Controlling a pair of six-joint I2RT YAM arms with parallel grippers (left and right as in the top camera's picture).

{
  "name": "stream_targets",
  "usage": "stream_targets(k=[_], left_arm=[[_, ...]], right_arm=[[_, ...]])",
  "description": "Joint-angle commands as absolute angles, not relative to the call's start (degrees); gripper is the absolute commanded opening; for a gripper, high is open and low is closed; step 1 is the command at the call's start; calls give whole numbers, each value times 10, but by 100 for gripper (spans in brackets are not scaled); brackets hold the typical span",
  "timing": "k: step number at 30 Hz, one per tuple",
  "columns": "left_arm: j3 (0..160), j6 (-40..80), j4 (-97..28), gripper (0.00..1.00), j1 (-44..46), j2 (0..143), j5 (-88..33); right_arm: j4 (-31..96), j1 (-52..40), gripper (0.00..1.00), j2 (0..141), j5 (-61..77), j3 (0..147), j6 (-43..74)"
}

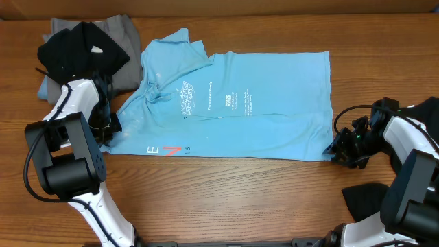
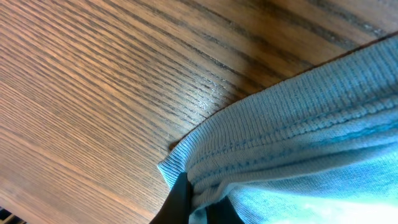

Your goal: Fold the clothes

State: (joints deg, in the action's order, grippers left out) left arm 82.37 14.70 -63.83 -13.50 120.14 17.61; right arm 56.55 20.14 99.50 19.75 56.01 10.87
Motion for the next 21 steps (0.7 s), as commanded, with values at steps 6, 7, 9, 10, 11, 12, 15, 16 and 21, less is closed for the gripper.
stream_targets(k=[6,7,9,10,11,12,15,16,21], left_arm=[[819,156,-638,4,-136,1198,182],[819,156,-638,4,-136,1198,182],[819,156,-638,4,-136,1198,182],[819,156,-638,4,-136,1198,182],[819,156,-638,4,-136,1198,182],[819,156,-638,4,-136,1198,182],[819,154,-638,4,-136,1198,185],[819,154,-638,4,-136,1198,186],[819,154,-639,4,-136,1198,199]], right_arm=[[537,198,25,995,209,527,120],[536,198,22,995,209,525,120],[535,198,12,995,209,525,120],[534,198,6,995,209,526,120],[534,198,4,994,209,526,120],[534,199,4,994,209,526,120],[543,201,4,991,204,535,120],[547,201,4,989,201,541,120],[572,201,4,976,126,570,160]])
